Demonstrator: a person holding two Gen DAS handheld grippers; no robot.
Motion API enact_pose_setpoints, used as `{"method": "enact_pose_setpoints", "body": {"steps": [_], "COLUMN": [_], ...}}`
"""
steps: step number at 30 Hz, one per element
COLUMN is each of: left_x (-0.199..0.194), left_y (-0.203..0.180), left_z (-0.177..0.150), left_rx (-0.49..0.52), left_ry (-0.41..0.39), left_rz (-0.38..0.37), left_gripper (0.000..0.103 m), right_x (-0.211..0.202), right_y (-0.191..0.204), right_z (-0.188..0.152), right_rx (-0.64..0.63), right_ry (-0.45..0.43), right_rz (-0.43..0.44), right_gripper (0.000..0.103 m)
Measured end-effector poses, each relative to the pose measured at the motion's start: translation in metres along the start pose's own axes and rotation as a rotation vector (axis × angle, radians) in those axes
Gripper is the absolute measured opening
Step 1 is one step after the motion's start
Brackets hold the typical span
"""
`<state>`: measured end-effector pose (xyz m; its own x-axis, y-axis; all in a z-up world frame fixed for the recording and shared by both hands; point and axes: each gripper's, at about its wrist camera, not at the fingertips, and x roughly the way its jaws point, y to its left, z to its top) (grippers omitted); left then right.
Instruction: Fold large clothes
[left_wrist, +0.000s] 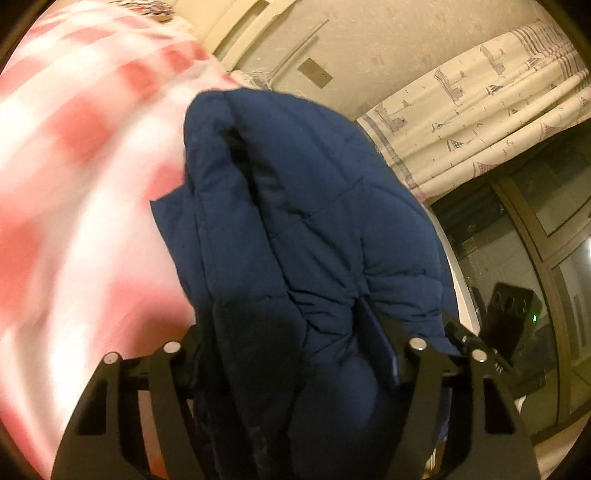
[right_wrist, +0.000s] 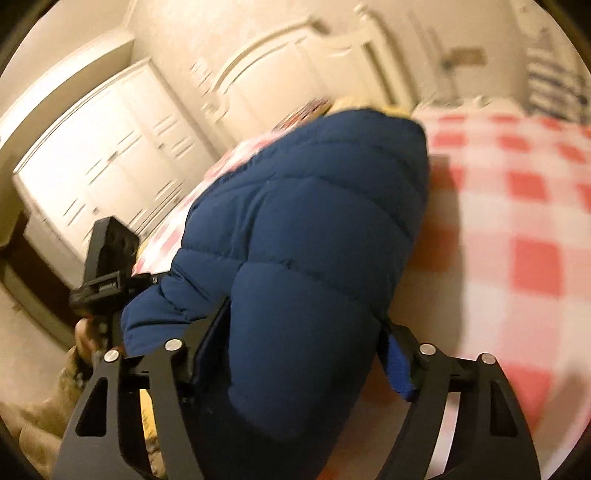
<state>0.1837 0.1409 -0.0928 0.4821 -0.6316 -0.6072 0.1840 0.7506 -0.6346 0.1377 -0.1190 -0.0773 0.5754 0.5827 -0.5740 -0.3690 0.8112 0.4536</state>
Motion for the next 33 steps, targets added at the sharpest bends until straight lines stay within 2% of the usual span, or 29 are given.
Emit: {"method": "enact_pose_setpoints", "body": {"steps": [3,7,10,13,15,18,20,22,23,25,28,29,30,31,33], "left_x": [0.045,0.1,0.125,0.134,0.133,0.128,0.127,0.12,0.114,0.099,0.065,0.051,0.036,0.025,-0.007], "left_y": [-0.032,-0.066,-0.072,-0.066,-0.066,-0.065,-0.068,-0.072,-0.075,-0.081,-0.095,-0.104,-0.114,-0.123,-0.146], "left_z": [0.033,0.057,0.067,0.074,0.074,0.072,0.075,0.073,0.07,0.061,0.043,0.036,0.029,0.024,0.01], "left_rx": [0.016,0.039,0.032,0.005,0.037,0.084,0.077,0.084,0.095,0.115,0.178,0.22,0.274,0.314,0.412], "left_ry": [0.005,0.004,-0.019,-0.023,-0.016,-0.016,-0.018,-0.039,-0.059,-0.11,-0.244,-0.292,-0.34,-0.377,-0.486], "left_rz": [-0.002,0.012,0.02,0.011,0.012,0.026,0.037,0.066,0.082,0.14,0.293,0.35,0.398,0.428,0.496], "left_gripper": [0.063,0.063,0.063,0.064,0.064,0.064,0.067,0.069,0.069,0.074,0.084,0.088,0.09,0.097,0.101], "right_x": [-0.015,-0.025,-0.026,-0.02,-0.019,-0.018,-0.027,-0.033,-0.031,-0.013,0.037,0.044,0.043,0.038,0.013], "right_y": [-0.028,-0.073,-0.112,-0.13,-0.124,-0.106,-0.084,-0.055,-0.042,-0.015,0.008,0.015,0.02,0.021,0.022], "right_z": [0.018,0.044,0.053,0.059,0.06,0.066,0.062,0.056,0.054,0.05,0.029,0.019,0.014,0.013,0.01], "right_rx": [0.034,0.077,0.142,0.156,0.158,0.144,0.069,-0.03,-0.08,-0.204,-0.399,-0.468,-0.496,-0.489,-0.441], "right_ry": [-0.059,-0.111,-0.118,-0.123,-0.105,-0.072,-0.131,-0.22,-0.236,-0.198,0.01,0.023,0.027,0.031,0.031], "right_rz": [-0.074,-0.172,-0.22,-0.25,-0.285,-0.391,-0.514,-0.539,-0.526,-0.541,-0.582,-0.627,-0.634,-0.613,-0.519], "right_gripper": [0.07,0.069,0.068,0.069,0.07,0.082,0.085,0.087,0.088,0.09,0.09,0.09,0.09,0.09,0.09]}}
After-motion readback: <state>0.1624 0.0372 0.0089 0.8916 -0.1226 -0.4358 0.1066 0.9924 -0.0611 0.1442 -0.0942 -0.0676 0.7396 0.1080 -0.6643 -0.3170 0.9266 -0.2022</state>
